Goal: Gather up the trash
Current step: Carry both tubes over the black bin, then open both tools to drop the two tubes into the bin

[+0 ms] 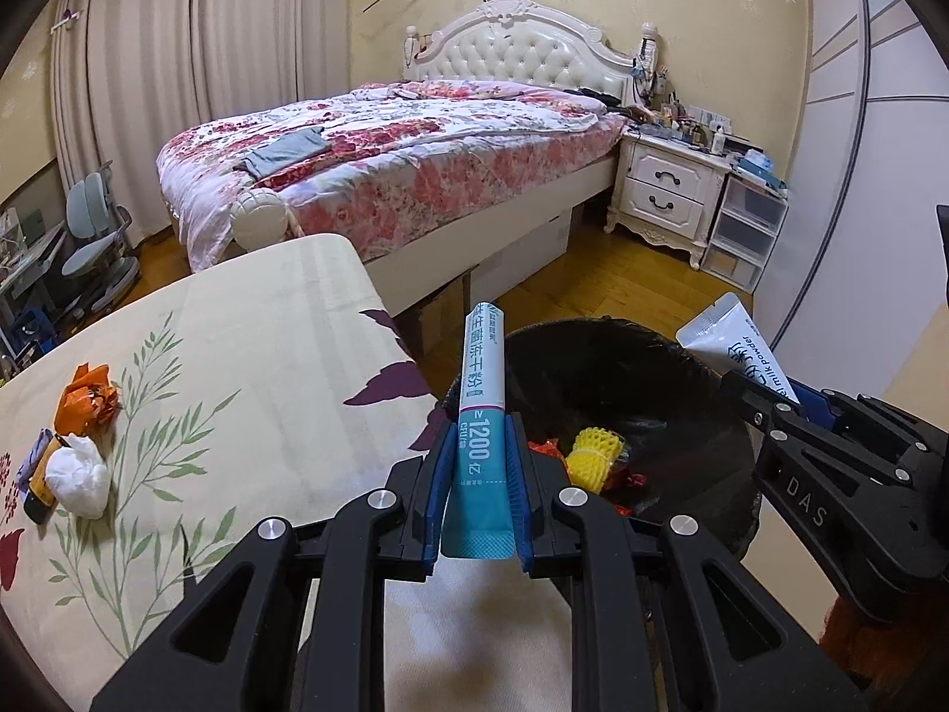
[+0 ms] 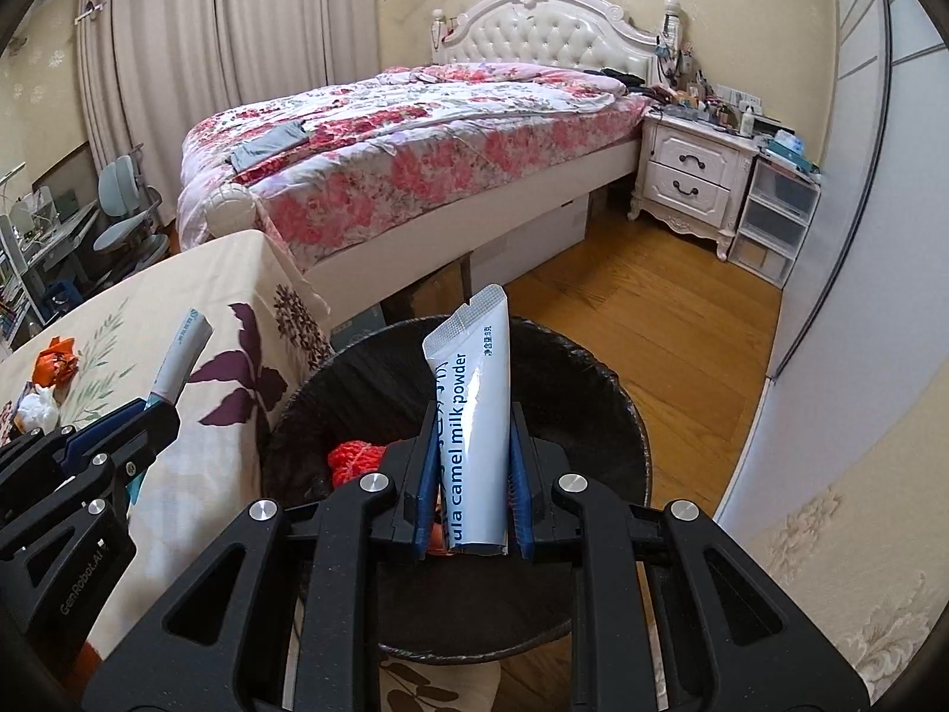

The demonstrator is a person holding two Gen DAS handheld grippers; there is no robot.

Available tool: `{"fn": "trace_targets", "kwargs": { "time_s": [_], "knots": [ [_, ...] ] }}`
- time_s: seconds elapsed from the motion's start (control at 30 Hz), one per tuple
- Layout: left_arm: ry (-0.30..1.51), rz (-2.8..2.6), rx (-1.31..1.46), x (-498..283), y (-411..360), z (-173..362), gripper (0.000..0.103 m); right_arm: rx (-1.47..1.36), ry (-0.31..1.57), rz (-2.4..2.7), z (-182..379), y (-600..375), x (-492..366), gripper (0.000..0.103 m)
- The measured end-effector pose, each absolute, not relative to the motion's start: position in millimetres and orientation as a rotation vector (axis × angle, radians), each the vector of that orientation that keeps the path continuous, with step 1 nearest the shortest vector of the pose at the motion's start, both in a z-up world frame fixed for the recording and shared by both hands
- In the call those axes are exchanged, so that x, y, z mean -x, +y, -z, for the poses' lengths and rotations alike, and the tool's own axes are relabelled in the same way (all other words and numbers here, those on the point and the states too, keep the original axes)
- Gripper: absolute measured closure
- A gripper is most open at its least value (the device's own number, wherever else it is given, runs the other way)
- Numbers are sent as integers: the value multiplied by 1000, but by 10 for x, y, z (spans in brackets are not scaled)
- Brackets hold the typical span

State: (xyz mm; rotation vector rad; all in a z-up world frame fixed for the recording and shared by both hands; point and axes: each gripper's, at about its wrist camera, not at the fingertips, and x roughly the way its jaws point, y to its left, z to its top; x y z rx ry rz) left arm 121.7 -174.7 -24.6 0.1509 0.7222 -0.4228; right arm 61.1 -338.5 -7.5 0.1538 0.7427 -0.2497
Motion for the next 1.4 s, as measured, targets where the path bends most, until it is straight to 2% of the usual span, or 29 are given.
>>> {"fn": "trace_targets", "kwargs": {
  "time_s": [0.43,0.63,0.73,0.8,0.97,1.07,1.13,1.23,1.4],
  "knots": [
    [754,430,-203,-1401,-2045,398,82,-185,772,278,254,-3582,-752,83],
    [770,435,-226,-1410,-2128,449,79,-193,780,288,310,-3637,-755,79],
    [769,436,-222,-1420,-2148,451,64,-198,785,295,331,-3661,-763,77],
    [759,435,-215,-1415,-2138,433,49,-198,783,304,334,-3677,-763,71],
    [728,419,-208,-1384,-2108,388,32,-188,764,331,303,-3678,-746,53],
    [714,407,-202,-1382,-2070,353,27,-180,748,352,275,-3683,-715,44],
    [708,404,-201,-1386,-2050,337,24,-178,748,357,261,-3685,-717,43],
    [703,397,-205,-1381,-2040,319,22,-174,741,366,239,-3675,-704,35],
    [701,387,-205,-1390,-2013,298,18,-166,734,371,199,-3639,-682,30]
  ]
}}
